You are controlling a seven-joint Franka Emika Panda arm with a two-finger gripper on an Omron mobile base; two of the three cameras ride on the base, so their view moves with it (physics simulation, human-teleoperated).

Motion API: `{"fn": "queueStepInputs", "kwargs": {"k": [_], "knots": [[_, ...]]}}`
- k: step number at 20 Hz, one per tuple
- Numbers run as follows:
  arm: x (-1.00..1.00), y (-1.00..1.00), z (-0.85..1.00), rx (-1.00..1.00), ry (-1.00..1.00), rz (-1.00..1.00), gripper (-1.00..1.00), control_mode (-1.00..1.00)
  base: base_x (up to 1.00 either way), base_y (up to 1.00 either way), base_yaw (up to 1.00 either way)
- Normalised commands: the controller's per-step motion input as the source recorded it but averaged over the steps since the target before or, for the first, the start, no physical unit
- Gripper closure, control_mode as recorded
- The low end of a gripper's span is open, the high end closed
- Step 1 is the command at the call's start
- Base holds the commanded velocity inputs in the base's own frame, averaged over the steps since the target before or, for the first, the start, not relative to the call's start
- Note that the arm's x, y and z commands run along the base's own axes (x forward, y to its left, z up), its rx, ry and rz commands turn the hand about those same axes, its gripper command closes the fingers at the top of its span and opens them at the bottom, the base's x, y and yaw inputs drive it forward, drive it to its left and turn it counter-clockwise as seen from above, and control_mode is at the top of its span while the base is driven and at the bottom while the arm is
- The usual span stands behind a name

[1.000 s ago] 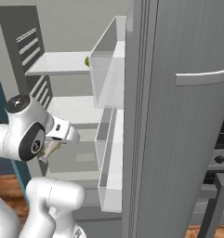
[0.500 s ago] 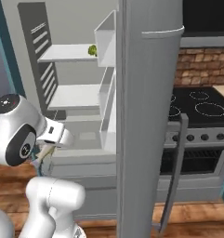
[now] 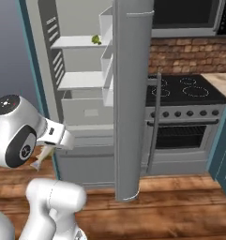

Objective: Place one broccoli and one fish in each tupperware on the nearby counter, to pack two identical lunches.

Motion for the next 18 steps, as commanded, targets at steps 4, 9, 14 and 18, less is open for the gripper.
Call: {"fn": "queueStepInputs", "kwargs": {"k": [4,9,14,18], "knots": [[0.00,0.00,0.00,0.00,0.00,0.00,1.00,1.00,-0.99,-0.06,0.02],[0.00,0.00,0.00,0.00,0.00,0.00,1.00,1.00,-0.82,-0.32,0.02],[0.00,0.00,0.00,0.00,0.00,0.00,1.00,1.00,-0.47,-0.69,0.00],[0.00,0.00,0.00,0.00,0.00,0.00,1.00,1.00,-0.17,-0.96,0.00]]}}
